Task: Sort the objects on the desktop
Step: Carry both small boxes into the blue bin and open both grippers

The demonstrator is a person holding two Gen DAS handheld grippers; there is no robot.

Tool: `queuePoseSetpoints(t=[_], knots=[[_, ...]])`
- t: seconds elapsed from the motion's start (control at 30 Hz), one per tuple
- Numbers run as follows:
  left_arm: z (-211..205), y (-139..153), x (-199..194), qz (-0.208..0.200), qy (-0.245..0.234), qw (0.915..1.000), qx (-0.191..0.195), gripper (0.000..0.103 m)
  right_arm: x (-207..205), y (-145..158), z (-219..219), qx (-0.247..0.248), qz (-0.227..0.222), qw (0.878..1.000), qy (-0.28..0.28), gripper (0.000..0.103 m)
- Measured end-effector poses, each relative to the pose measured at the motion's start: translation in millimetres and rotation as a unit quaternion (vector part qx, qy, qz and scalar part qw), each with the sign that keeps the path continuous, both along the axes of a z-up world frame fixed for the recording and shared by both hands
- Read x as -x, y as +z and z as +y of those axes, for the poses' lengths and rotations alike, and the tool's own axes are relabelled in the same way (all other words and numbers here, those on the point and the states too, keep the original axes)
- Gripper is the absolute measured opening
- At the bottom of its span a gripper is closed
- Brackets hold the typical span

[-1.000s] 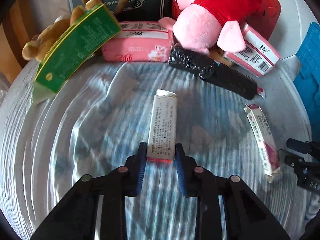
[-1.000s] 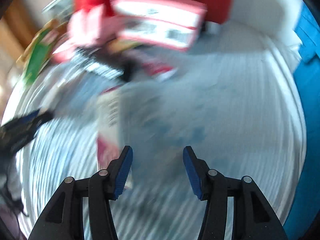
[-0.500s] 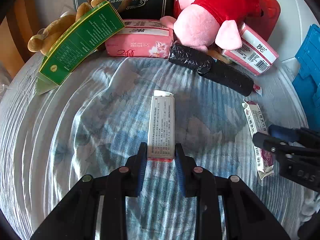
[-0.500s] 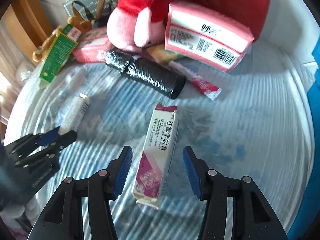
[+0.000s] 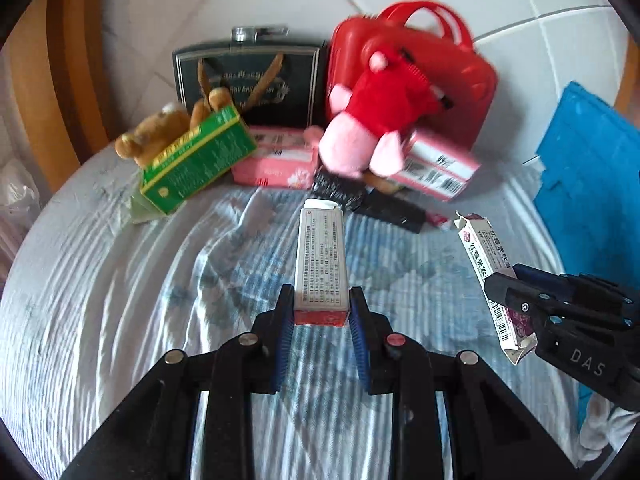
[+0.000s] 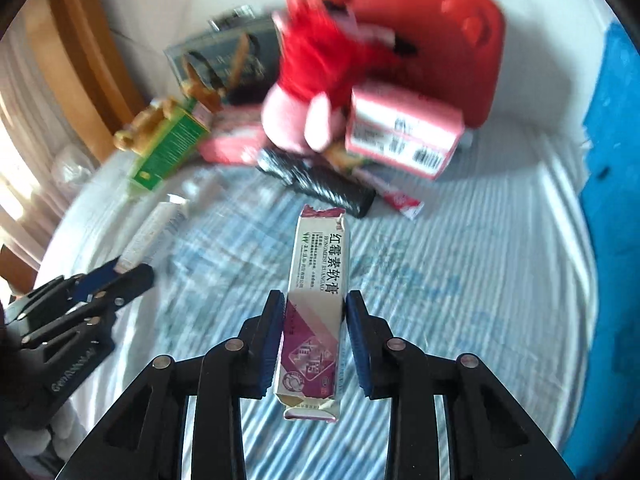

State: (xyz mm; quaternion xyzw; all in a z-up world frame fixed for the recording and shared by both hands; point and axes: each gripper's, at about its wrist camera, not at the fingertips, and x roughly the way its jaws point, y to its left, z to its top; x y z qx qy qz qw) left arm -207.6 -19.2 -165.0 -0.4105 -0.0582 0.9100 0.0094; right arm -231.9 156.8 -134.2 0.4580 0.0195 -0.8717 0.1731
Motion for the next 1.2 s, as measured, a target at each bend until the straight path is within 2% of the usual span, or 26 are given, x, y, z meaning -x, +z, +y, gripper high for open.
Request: queuePoseSetpoints(t=[0.23, 0.5, 0.67, 0.9, 1.07, 1.2], knots=[[25.5, 68.8, -60.7, 0.078, -0.03, 0.9965, 0.0, 0.026, -76.9, 81.6, 3.3, 0.015, 0.099, 0.995, -0.009, 0.031], [77.1, 132.9, -128.8, 0.163, -0.063, 0.9844, 0.019, 0.026, -157.6, 154.5, 46.2, 0.033, 0.201, 0.979, -0.032, 0.031], [124.3, 163.4, -153.4, 0.203, -0.093, 0.9744, 0.019, 0.026, -189.7, 182.9, 90.3, 0.036, 0.244, 0.967, -0.062, 0.031], [209.1, 203.1, -170.1, 0.249, -0.148, 0.9572, 0.006, 0.026, -221.2, 214.9, 177.0, 0.026, 0.294, 0.946, -0.132, 0.031], [274.9, 215.5, -176.8, 0.257, -0.185, 0.9486, -0.002, 0.026, -229.6, 219.9, 241.7, -0.002, 0.305, 0.933, -0.191, 0.031], [326.2, 215.8, -180.8, 0.251, -0.211, 0.9447, 0.004, 0.026, -243.9, 221.4, 292.0, -0.049, 0.313, 0.918, -0.238, 0.031]])
